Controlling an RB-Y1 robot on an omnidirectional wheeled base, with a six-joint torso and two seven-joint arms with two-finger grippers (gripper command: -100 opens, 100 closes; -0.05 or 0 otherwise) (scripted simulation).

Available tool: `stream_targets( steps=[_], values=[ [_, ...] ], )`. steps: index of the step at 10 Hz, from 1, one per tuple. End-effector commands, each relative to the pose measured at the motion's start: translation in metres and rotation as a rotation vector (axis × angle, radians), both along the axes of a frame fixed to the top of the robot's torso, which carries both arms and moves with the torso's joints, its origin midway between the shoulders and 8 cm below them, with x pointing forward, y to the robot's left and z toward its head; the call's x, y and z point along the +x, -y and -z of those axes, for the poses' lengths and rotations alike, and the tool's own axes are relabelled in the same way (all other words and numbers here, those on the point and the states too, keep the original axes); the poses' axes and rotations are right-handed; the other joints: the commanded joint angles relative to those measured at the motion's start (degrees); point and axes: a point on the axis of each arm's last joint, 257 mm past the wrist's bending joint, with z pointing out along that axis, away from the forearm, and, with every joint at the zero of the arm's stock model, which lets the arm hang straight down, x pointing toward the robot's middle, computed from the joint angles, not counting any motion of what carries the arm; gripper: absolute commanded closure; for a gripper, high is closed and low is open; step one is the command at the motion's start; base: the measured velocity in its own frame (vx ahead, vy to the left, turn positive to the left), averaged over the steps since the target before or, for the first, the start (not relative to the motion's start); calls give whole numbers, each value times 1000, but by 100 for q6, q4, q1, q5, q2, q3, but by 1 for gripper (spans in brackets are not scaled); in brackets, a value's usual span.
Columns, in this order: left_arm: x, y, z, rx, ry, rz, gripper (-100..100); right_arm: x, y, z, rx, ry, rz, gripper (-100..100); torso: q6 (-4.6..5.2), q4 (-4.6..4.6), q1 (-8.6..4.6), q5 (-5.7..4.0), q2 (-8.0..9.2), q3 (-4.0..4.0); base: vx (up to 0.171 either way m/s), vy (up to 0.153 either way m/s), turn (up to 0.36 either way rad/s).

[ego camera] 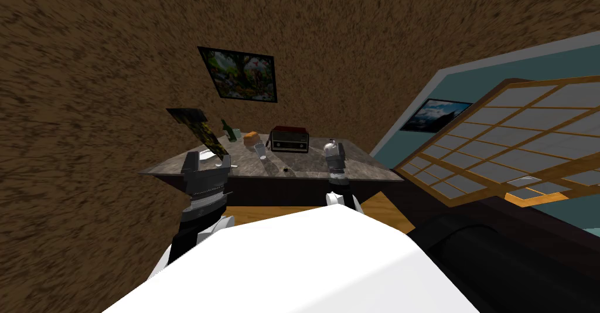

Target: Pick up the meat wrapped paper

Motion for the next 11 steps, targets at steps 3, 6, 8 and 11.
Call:
stream_targets(
  steps=[3, 6, 8, 11],
  values=[
    [0, 0, 0, 0, 0, 0, 0, 2, -18, 2, -161, -16, -20, -100, 0, 2, 9, 2, 8, 4, -22, 33, 34],
    [0, 0, 0, 0, 0, 0, 0, 3, -33, 8, -303, -27, -29, -100, -1, 3, 30, 7, 15, 9, -34, 73, 39],
    [0, 0, 0, 0, 0, 0, 0, 4, -48, 16, -453, -35, -32, -100, -1, 2, 23, 5, 10, 6, -30, 72, 63],
    [0, 0, 0, 0, 0, 0, 0, 5, -62, 30, -623, -41, -32, -100, -1, 3, 33, 7, 13, 7, -36, 89, 41]
  ],
)
